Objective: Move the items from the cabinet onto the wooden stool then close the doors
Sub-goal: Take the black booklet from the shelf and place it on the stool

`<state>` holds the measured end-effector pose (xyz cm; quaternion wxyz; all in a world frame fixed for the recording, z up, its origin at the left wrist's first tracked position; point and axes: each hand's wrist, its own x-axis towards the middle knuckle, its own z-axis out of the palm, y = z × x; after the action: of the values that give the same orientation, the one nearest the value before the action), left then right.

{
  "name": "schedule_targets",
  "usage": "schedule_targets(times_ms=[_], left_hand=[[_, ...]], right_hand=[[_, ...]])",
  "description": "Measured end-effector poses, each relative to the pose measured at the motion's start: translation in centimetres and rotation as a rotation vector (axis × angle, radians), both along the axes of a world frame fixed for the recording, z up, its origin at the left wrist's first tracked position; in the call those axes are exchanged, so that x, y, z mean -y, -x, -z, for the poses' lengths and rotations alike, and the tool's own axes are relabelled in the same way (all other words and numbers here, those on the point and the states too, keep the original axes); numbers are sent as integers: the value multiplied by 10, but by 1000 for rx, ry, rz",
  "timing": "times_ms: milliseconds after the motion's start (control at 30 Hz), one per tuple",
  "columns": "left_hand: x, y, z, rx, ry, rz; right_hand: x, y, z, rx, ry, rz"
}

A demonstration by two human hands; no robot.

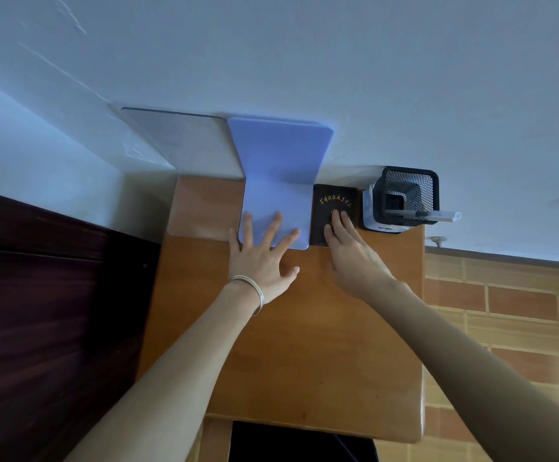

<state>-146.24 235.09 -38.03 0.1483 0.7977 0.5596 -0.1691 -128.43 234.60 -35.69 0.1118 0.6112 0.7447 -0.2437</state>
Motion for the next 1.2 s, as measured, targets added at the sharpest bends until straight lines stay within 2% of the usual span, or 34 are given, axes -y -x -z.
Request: schedule_targets(times_ms=[467,633,700,800,900,1033,1200], left_hand=[[-4,-2,-2,-56,45,3],[-7,-4,-10,-73,78,10],[-10,-5,-15,-82,99,21],[-13,-9,-18,-75,143,7],[-16,-15,-20,-55,186,-49],[-15,-23,-23,-37,205,-96],[-13,-25,-20,-17,202,-130]], right_hand=[[2,-7,-2,-25,29,-79],[0,-6,-3,-46,37,-44],[9,-9,-5,-132,-23,32],[36,-20,-9,-298,-214,279],[61,-44,-10,-267,-344,446],[63,-76,-8,-185,-338,563],[37,-86,-8,-274,-269,655]])
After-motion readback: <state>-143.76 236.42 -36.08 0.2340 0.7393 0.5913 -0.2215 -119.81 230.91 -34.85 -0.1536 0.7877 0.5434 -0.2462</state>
